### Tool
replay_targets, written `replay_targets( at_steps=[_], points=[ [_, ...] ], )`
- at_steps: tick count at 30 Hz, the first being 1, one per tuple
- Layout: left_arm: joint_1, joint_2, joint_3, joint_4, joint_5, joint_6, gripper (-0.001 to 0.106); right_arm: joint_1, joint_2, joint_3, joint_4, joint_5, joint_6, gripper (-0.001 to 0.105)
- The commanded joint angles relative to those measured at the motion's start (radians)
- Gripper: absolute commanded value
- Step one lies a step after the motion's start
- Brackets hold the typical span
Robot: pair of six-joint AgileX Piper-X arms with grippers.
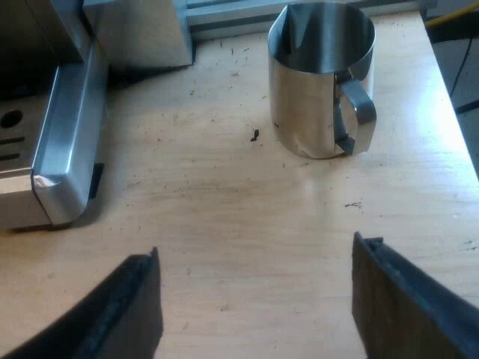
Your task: Place mug into machine
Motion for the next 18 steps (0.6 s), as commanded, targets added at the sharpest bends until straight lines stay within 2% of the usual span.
replay_targets(
  at_steps=[1,3,7,9,11,13,16,17,18],
  points=[
    [-0.003,-0.051,-0.020,-0.012,0.031,0.006,0.074,-0.004,0.040,-0.062,0.035,0.001,-0.021,0.068],
    [-0.003,-0.024,-0.033,-0.012,0.064,0.010,0.074,-0.004,0.063,-0.087,0.040,0.001,-0.021,0.072],
    [-0.003,0.066,-0.068,-0.012,0.211,0.012,0.074,-0.004,0.119,-0.133,0.040,0.001,-0.029,0.073],
    [-0.013,0.104,-0.079,-0.012,0.243,0.033,0.077,-0.004,0.140,-0.145,0.040,0.001,-0.044,0.073],
    [-0.034,0.148,-0.091,-0.012,0.283,0.091,0.081,-0.004,0.165,-0.148,0.040,0.001,-0.044,0.073],
    [-0.055,0.179,-0.098,-0.012,0.292,0.114,0.081,-0.004,0.185,-0.148,0.040,0.001,-0.044,0.073],
    [-0.083,0.218,-0.102,-0.016,0.316,0.118,0.081,-0.004,0.214,-0.148,0.040,0.003,-0.044,0.073],
    [-0.104,0.244,-0.102,-0.016,0.369,0.118,0.080,-0.004,0.222,-0.148,0.040,0.003,-0.044,0.073],
    [-0.112,0.253,-0.102,-0.016,0.379,0.118,0.080,-0.004,0.225,-0.148,0.040,0.003,-0.044,0.073]
  ],
)
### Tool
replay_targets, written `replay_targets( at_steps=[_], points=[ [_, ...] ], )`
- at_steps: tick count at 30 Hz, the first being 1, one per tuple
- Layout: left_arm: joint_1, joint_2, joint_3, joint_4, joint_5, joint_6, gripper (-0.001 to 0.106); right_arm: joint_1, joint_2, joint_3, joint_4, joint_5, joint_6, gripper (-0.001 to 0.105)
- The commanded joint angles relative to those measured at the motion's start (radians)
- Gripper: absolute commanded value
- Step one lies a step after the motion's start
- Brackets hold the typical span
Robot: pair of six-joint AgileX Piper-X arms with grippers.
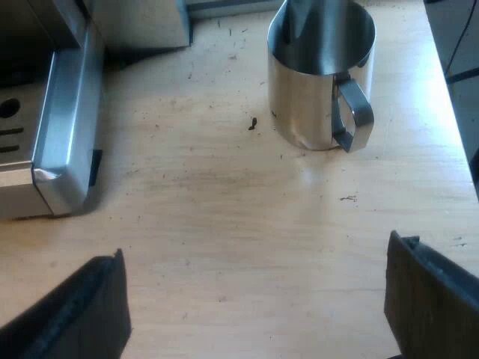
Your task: Place mug into machine
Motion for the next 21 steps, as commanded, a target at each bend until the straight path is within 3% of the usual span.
replay_targets(
  at_steps=[1,5,13,21],
  points=[
    [-0.038,0.042,-0.009,-0.008,0.091,0.005,0.080,-0.004,0.011,-0.010,0.001,-0.001,-0.014,0.073],
    [-0.098,0.098,-0.009,-0.023,0.134,0.060,0.080,-0.004,0.014,-0.010,-0.001,-0.001,-0.012,0.073],
    [-0.194,0.178,-0.004,-0.032,0.136,0.172,0.080,-0.004,0.014,-0.010,-0.001,-0.001,-0.004,0.073],
    [-0.248,0.200,0.073,-0.169,0.139,0.179,0.080,-0.004,0.014,0.060,-0.015,-0.001,-0.025,0.073]
  ],
)
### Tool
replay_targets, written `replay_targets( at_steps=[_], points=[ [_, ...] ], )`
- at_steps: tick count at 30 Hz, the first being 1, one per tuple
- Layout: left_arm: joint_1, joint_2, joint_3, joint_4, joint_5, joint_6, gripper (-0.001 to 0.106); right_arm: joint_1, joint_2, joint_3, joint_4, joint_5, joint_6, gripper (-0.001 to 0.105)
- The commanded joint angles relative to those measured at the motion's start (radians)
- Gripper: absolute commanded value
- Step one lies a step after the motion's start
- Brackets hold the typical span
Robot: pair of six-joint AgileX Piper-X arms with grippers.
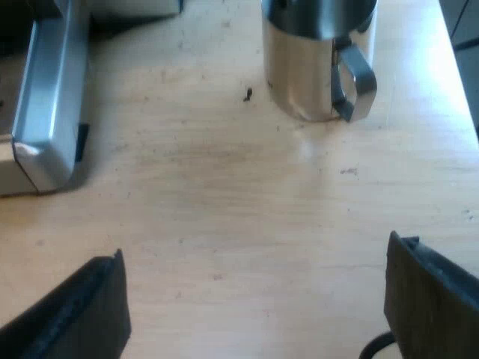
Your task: Place mug into machine
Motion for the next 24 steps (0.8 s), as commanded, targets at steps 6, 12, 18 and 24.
replay_targets(
  at_steps=[6,12,18,24],
  points=[
    [-0.006,0.000,0.077,-0.120,0.008,-0.002,0.080,-0.004,-0.002,0.108,-0.116,0.058,-0.088,0.073],
    [-0.006,0.003,0.132,-0.129,-0.045,-0.018,0.080,-0.004,0.001,0.211,-0.310,0.065,-0.095,0.073],
    [-0.006,0.003,0.133,-0.129,-0.077,-0.018,0.080,-0.004,0.005,0.370,-0.684,0.201,-0.110,0.073],
    [-0.006,0.003,0.133,-0.126,-0.094,-0.018,0.080,-0.004,0.076,0.442,-0.854,0.220,-0.120,0.068]
  ],
)
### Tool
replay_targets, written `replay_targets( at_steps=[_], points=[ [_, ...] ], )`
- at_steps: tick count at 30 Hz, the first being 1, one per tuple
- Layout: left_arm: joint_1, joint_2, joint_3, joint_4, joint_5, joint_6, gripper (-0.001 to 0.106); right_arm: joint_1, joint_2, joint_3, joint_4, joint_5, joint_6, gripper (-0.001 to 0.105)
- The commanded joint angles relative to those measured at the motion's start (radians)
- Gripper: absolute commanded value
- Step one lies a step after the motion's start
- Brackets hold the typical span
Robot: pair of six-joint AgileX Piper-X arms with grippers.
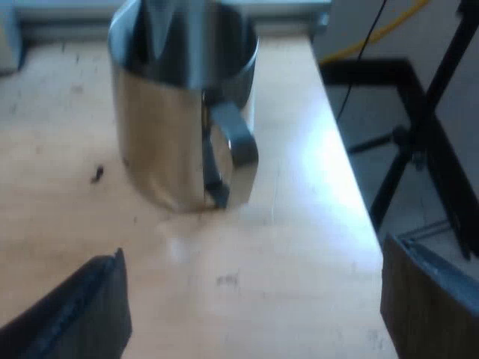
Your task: Place mug into machine
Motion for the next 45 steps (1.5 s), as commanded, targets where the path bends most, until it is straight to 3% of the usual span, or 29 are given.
replay_targets(
  at_steps=[1,13,25,33,41,45],
  points=[
    [-0.004,0.001,-0.005,-0.008,-0.002,-0.010,0.080,-0.004,0.049,0.010,-0.131,0.006,-0.017,0.067],
    [-0.004,0.001,-0.002,-0.002,-0.006,-0.010,0.080,-0.005,0.440,0.012,-0.481,-0.067,0.020,0.067],
    [-0.004,0.001,-0.002,0.002,-0.006,-0.010,0.080,-0.005,0.757,0.012,-0.789,-0.069,0.015,0.067],
    [-0.004,0.025,-0.002,0.003,-0.006,-0.010,0.080,-0.005,0.868,0.003,-0.887,-0.076,0.008,0.067],
    [-0.004,0.042,-0.002,0.004,-0.006,-0.010,0.080,-0.005,0.907,-0.036,-0.885,-0.246,0.008,0.067],
    [-0.004,0.042,-0.002,0.004,-0.006,-0.010,0.080,-0.005,0.911,-0.036,-0.877,-0.266,0.008,0.067]
  ],
)
